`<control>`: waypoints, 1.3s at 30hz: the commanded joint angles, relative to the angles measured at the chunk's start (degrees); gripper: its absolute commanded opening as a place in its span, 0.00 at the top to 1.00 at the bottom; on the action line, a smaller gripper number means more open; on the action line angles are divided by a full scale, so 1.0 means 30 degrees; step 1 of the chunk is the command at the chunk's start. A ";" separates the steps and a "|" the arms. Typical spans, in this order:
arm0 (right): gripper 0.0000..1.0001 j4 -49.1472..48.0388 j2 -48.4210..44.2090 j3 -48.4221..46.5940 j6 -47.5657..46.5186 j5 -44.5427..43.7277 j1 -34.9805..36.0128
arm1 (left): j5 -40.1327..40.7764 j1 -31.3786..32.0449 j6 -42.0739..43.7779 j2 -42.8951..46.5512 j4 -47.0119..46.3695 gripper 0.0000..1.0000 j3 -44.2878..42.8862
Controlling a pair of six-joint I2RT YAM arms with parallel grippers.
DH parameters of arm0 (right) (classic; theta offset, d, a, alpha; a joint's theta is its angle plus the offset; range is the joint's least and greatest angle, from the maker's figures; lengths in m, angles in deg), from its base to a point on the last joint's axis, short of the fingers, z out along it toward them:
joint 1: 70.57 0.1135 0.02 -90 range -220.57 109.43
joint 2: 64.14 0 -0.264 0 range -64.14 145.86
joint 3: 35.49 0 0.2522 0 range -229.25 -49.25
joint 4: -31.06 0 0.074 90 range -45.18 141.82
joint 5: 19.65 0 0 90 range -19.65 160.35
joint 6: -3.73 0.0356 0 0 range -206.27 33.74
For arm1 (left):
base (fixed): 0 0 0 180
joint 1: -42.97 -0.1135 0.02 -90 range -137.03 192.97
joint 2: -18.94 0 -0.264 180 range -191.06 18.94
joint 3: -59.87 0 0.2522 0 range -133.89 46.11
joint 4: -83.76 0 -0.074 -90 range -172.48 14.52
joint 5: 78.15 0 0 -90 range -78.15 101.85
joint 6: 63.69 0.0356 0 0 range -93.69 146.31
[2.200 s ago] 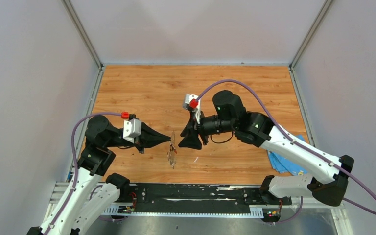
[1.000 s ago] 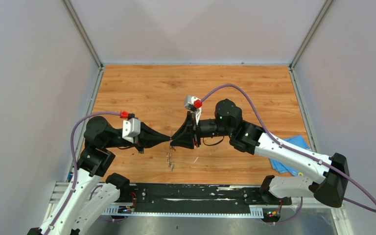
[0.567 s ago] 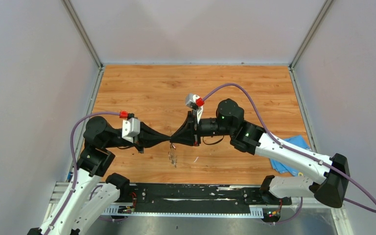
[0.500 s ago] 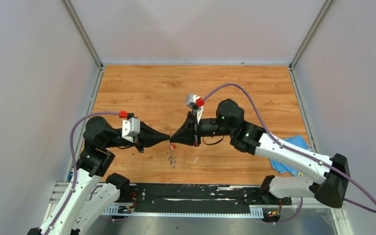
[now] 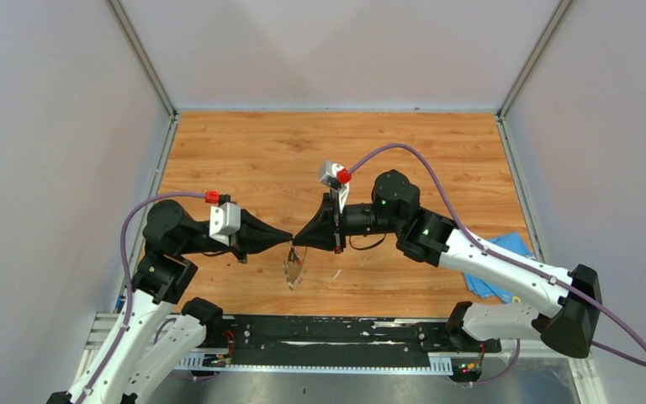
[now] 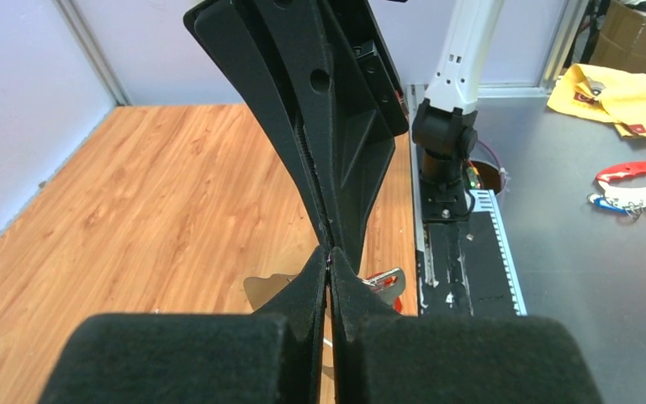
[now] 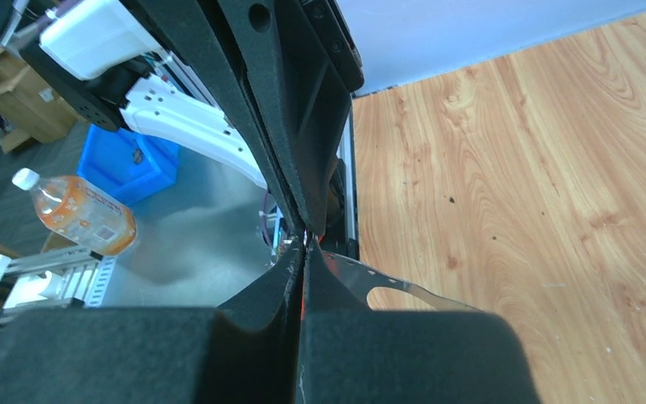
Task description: Put the keys on the keyring
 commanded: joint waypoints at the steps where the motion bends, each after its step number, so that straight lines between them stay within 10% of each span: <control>1: 1.00 0.2650 -0.0682 -0.1242 -0.1553 -0.0374 -0.0152 | -0.0166 0.0103 -0.0068 0.0091 -0.0165 1.00 -0.0378; 5: 1.00 0.8309 0.0016 -0.4113 -0.4163 -0.0322 -0.0124 | -0.1136 0.0103 0.1430 -0.0429 0.2217 0.69 -0.0728; 10: 1.00 1.3732 0.1671 -0.6949 -0.6916 -0.0048 0.0106 | -0.1979 0.0103 0.4401 -0.2250 0.6280 0.58 -0.2412; 39: 1.00 2.1150 0.6753 -1.5096 -0.9455 -0.0538 0.1577 | -0.3076 0.0630 0.6472 -0.4388 0.9499 0.77 -0.4172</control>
